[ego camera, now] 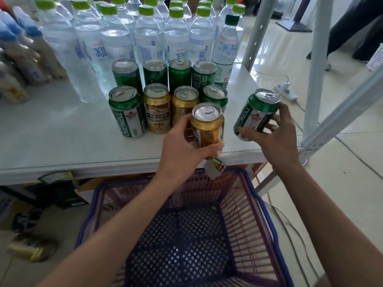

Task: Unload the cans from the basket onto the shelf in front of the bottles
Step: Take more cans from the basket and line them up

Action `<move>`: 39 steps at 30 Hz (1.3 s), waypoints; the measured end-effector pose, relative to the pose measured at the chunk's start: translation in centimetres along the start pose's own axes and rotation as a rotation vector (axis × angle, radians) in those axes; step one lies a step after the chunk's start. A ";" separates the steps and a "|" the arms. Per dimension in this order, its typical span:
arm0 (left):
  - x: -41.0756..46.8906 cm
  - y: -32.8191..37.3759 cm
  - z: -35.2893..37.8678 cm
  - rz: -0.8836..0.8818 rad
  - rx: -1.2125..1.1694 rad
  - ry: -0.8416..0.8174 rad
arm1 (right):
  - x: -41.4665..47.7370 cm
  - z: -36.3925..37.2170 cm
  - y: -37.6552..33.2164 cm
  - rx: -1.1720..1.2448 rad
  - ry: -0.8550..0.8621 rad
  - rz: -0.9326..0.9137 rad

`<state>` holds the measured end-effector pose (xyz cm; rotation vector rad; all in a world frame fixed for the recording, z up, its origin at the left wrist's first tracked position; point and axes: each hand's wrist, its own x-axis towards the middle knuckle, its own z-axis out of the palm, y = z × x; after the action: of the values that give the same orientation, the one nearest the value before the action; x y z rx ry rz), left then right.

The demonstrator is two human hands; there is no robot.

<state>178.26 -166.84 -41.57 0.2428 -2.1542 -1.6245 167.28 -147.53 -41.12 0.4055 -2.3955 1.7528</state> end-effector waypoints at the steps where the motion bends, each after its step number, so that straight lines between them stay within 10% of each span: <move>1: 0.0 -0.1 0.5 0.000 0.010 -0.005 | 0.6 0.2 0.5 -0.033 0.014 -0.003; 20: 0.4 -1.0 3.0 -0.002 0.160 0.009 | 5.9 4.6 3.1 -0.226 -0.040 0.056; 30: 0.6 -0.5 4.4 0.005 0.211 0.066 | 4.8 -2.4 0.2 -0.155 -0.957 0.270; 39: 1.8 -0.2 3.7 0.007 0.237 -0.129 | 4.4 -1.2 2.1 -0.168 -0.443 0.152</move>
<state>175.00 -164.34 -42.13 0.2056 -2.4439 -1.4141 162.42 -146.41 -41.49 0.6641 -2.9226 1.6391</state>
